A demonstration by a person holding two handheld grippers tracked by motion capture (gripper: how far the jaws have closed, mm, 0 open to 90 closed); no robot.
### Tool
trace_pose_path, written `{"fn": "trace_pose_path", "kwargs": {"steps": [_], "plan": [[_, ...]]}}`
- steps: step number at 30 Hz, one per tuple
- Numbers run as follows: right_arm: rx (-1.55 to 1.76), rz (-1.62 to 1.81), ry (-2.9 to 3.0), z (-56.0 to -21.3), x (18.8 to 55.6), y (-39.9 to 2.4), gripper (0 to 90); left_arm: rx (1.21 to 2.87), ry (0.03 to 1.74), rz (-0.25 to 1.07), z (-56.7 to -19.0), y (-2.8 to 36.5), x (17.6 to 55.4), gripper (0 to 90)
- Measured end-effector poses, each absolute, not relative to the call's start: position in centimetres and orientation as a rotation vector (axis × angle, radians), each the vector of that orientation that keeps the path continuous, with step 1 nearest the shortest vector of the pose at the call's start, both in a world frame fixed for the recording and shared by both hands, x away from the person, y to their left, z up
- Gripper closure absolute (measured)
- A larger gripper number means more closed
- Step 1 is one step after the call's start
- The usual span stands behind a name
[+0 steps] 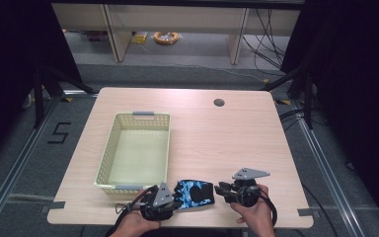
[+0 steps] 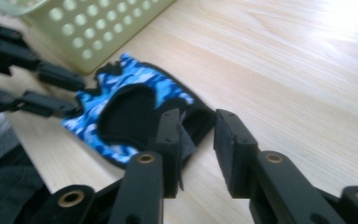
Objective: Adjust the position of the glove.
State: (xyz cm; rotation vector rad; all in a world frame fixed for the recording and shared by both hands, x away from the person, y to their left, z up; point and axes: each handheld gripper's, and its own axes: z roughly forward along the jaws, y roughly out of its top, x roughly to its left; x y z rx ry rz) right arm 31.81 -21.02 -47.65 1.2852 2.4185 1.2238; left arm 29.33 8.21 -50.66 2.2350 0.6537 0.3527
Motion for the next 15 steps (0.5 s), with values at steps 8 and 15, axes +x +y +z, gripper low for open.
{"fn": "trace_pose_path", "kwargs": {"steps": [8, 15], "plan": [[1.368, 1.198, 2.45, -48.8, 32.8, -20.5, 64.8, 2.253, 0.669, 0.331, -50.9, 8.2, 29.7, 62.7], [1.463, 1.158, 2.481, -50.0, 33.4, -19.8, 62.1, 2.26, 0.675, 0.311, -51.4, 7.7, 30.0, 62.8]]}}
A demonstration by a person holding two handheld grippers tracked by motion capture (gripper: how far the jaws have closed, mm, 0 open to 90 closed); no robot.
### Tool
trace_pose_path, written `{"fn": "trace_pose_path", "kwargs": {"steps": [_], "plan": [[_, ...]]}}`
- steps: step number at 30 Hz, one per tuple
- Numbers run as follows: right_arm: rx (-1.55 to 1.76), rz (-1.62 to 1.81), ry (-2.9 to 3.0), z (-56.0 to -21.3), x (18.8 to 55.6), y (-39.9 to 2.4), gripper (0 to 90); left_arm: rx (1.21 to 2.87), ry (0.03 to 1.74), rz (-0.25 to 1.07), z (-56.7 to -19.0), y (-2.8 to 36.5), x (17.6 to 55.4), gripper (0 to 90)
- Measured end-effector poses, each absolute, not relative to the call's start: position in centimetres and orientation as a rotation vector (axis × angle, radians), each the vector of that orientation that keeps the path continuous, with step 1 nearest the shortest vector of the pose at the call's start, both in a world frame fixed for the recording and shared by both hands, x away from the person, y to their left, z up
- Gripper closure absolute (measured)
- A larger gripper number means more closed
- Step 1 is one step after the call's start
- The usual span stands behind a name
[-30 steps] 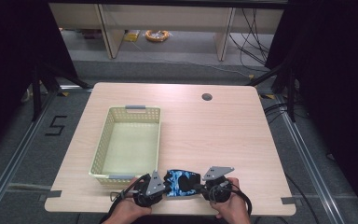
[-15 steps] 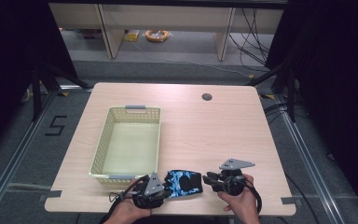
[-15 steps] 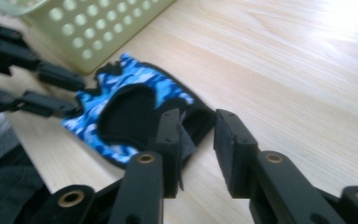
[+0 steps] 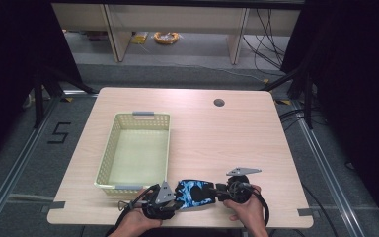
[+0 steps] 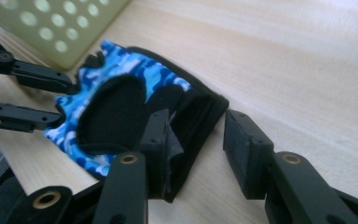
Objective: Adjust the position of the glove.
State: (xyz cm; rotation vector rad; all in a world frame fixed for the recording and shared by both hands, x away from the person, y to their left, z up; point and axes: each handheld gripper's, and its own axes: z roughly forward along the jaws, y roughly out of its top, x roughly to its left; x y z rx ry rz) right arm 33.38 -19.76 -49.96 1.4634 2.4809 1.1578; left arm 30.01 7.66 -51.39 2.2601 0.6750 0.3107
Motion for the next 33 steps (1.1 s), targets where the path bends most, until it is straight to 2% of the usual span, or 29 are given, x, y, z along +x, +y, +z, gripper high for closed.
{"fn": "trace_pose_path", "kwargs": {"steps": [7, 12, 14, 15, 16, 17, 18, 23, 25, 28, 30, 31, 33], "plan": [[1.581, 1.265, 2.437, -51.0, 33.2, -19.4, 64.1, 2.248, 0.694, 0.317, -51.5, 7.4, 30.0, 62.6], [1.571, 1.337, 2.435, -51.5, 33.3, -19.5, 70.4, 2.265, 0.685, 0.331, -51.5, 7.3, 30.2, 61.8], [1.626, 1.358, 2.436, -51.5, 33.2, -19.5, 75.0, 2.239, 0.694, 0.321, -51.5, 7.2, 30.1, 60.5], [1.639, 1.385, 2.432, -51.7, 33.2, -19.6, 81.2, 2.237, 0.702, 0.313, -51.5, 7.1, 30.1, 58.2], [1.639, 1.385, 2.432, -51.7, 33.2, -19.6, 81.2, 2.237, 0.702, 0.313, -51.5, 7.1, 30.1, 57.9], [1.625, 1.437, 2.417, -51.9, 33.2, -19.8, 86.4, 2.242, 0.696, 0.307, -51.5, 7.1, 30.2, 57.1], [1.625, 1.437, 2.417, -51.9, 33.2, -19.8, 86.4, 2.254, 0.698, 0.336, -51.5, 7.2, 30.2, 57.1], [1.585, 1.498, 2.405, -51.5, 33.2, -20.4, 87.2, 2.261, 0.701, 0.317, -51.4, 7.0, 30.0, 48.8], [1.531, 1.506, 2.401, -51.6, 33.4, -20.9, 87.1, 2.255, 0.71, 0.299, -51.5, 6.8, 29.7, 48.3], [1.506, 1.508, 2.401, -51.6, 33.3, -21.0, 87.2, 2.273, 0.672, 0.296, -51.4, 6.6, 29.6, 52.6], [1.517, 1.51, 2.41, -51.5, 33.3, -21.0, 87.1, 2.269, 0.661, 0.266, -51.4, 6.5, 29.6, 61.6], [1.514, 1.506, 2.415, -51.5, 33.3, -21.0, 87.1, 2.262, 0.663, 0.275, -51.4, 6.5, 29.5, 61.6], [1.511, 1.511, 2.423, -51.6, 33.3, -21.0, 87.1, 2.273, 0.632, 0.306, -51.3, 6.6, 29.5, 72.0]]}}
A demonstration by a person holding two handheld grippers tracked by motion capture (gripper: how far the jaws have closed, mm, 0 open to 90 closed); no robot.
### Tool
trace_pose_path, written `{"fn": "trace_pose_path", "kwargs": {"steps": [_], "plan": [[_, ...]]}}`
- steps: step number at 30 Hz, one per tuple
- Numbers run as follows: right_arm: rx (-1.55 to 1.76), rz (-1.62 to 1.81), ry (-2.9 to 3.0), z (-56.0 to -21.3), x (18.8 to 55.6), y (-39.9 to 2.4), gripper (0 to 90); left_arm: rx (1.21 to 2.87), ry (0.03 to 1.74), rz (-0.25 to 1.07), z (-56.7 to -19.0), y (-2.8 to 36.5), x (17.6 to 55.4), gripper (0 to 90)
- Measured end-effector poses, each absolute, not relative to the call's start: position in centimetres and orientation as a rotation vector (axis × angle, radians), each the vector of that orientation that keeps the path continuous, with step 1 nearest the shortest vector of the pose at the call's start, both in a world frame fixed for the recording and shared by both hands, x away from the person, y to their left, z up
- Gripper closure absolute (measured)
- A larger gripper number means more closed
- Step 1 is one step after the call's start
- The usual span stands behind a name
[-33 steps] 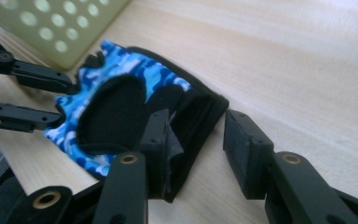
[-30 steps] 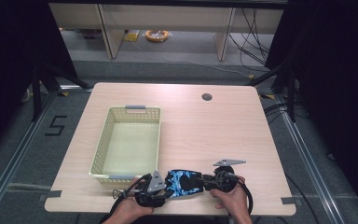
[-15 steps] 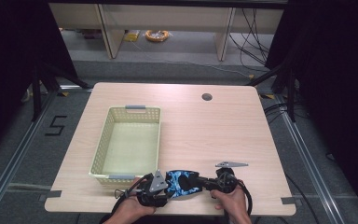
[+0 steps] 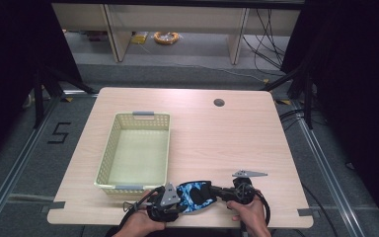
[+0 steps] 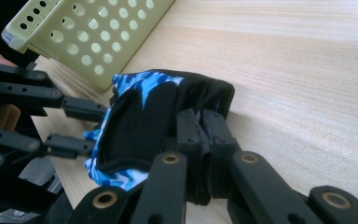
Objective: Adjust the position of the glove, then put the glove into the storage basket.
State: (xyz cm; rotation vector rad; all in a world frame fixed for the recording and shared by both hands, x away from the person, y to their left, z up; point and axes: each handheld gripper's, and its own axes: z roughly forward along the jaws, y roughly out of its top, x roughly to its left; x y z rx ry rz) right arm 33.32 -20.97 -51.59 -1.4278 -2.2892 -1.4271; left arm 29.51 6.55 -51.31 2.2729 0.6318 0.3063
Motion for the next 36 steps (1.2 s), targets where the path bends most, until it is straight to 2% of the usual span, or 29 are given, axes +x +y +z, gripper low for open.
{"fn": "trace_pose_path", "kwargs": {"steps": [3, 8, 9, 10, 17, 29, 36], "plan": [[-1.439, -1.416, -2.253, -51.5, 33.1, -20.9, 87.1, 2.268, 0.64, 0.305, -51.4, 6.5, 29.5, 82.9], [-1.434, -1.431, -2.254, -51.5, 33.1, -20.9, 87.1, 2.27, 0.642, 0.311, -51.4, 6.6, 29.6, 84.8], [-1.434, -1.431, -2.254, -51.5, 33.1, -20.9, 87.1, 2.255, 0.645, 0.276, -51.4, 6.6, 29.5, 84.8], [-1.419, -1.449, -2.299, -51.5, 33.2, -21.0, 87.1, 2.271, 0.64, 0.313, -51.4, 6.7, 29.6, 85.2], [-1.402, -1.475, -2.293, -50.8, 32.8, -20.9, 87.1, 2.234, 0.644, 0.297, -51.0, 6.8, 29.4, 85.5], [-1.383, -1.547, -2.241, -48.7, 32.2, -21.1, 87.5, 2.187, 0.619, 0.345, -49.4, 7.2, 29.0, 85.5], [-1.353, -1.569, -2.299, -47.9, 32.0, -20.8, 87.6, 2.2, 0.633, 0.329, -50.3, 7.0, 29.3, 81.6]]}}
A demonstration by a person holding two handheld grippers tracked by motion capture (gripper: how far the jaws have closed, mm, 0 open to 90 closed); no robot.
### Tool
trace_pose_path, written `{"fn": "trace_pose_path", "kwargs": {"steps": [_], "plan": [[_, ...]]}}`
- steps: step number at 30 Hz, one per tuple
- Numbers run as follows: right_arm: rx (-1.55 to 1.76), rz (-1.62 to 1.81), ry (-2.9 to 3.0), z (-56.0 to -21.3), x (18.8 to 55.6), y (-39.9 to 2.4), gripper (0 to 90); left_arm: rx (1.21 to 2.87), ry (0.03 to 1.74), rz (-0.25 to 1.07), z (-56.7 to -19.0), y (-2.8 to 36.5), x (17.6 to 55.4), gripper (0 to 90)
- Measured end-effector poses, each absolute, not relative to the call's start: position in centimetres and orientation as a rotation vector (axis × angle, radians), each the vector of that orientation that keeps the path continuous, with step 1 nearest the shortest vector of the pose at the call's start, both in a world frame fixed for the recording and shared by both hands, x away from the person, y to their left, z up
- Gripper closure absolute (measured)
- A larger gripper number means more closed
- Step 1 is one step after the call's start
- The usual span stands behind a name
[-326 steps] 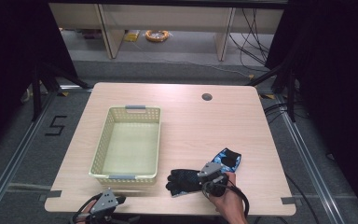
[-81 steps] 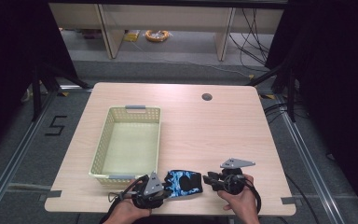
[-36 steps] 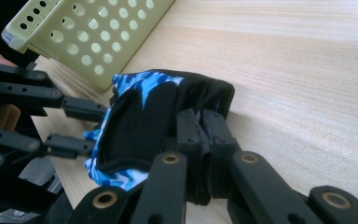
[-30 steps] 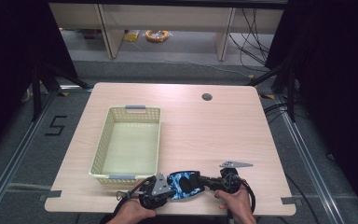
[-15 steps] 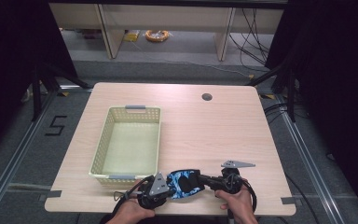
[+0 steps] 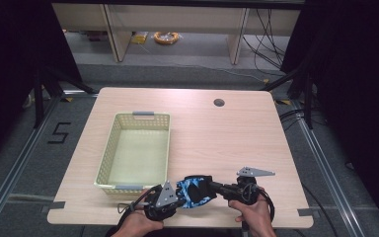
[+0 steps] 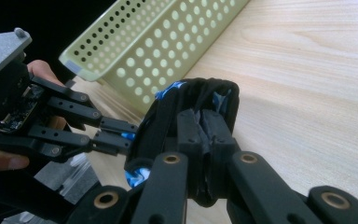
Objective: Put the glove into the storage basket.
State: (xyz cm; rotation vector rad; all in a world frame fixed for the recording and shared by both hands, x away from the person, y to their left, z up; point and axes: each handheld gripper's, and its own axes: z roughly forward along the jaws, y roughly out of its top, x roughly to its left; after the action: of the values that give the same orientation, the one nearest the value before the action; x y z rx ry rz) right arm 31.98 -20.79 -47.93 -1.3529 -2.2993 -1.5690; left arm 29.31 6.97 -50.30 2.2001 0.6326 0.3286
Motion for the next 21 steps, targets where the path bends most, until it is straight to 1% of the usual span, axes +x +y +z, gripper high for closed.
{"fn": "trace_pose_path", "kwargs": {"steps": [2, 3, 5, 6, 9, 10, 14, 16, 17, 18, 19, 20, 21], "plan": [[-1.372, -1.544, -2.275, -48.3, 31.9, -20.6, 87.5, 2.225, 0.621, 0.33, -50.6, 6.9, 29.5, 79.9], [-1.349, -1.554, -2.282, -48.6, 32.1, -20.6, 87.5, 2.21, 0.659, 0.306, -51.0, 6.7, 29.5, 77.9], [-1.373, -1.54, -2.295, -48.8, 32.3, -20.7, 87.6, 2.228, 0.647, 0.296, -51.2, 6.7, 29.7, 75.9], [-1.385, -1.52, -2.264, -48.8, 32.2, -20.7, 87.5, 2.25, 0.621, 0.325, -51.1, 6.9, 29.8, 72.6], [-1.374, -1.524, -2.292, -49.1, 32.5, -20.9, 87.6, 2.248, 0.626, 0.328, -51.1, 6.9, 29.8, 70.3], [-1.374, -1.525, -2.288, -49.4, 32.6, -21.0, 87.5, 2.26, 0.629, 0.343, -51.2, 6.8, 29.9, 67.7], [-1.37, -1.523, -2.277, -49.4, 32.6, -21.1, 87.5, 2.264, 0.639, 0.326, -51.4, 6.6, 30.0, 64.6], [-1.375, -1.511, -2.292, -49.4, 32.6, -21.2, 87.5, 2.291, 0.609, 0.354, -51.4, 6.7, 30.1, 62.8], [-1.384, -1.514, -2.287, -49.5, 32.7, -21.2, 87.5, 2.286, 0.604, 0.331, -51.4, 6.6, 29.9, 63.6], [-1.373, -1.516, -2.265, -49.7, 32.8, -21.2, 87.5, 2.289, 0.591, 0.346, -51.3, 6.5, 29.9, 66.0], [-1.371, -1.513, -2.251, -49.6, 32.7, -21.2, 87.5, 2.292, 0.589, 0.325, -51.3, 6.4, 29.9, 69.8], [-1.37, -1.51, -2.252, -49.7, 32.8, -21.2, 87.5, 2.303, 0.573, 0.332, -51.3, 6.4, 30.0, 77.9], [-1.37, -1.51, -2.252, -49.7, 32.8, -21.2, 87.5, 2.293, 0.596, 0.309, -51.3, 6.2, 29.9, 77.9]]}}
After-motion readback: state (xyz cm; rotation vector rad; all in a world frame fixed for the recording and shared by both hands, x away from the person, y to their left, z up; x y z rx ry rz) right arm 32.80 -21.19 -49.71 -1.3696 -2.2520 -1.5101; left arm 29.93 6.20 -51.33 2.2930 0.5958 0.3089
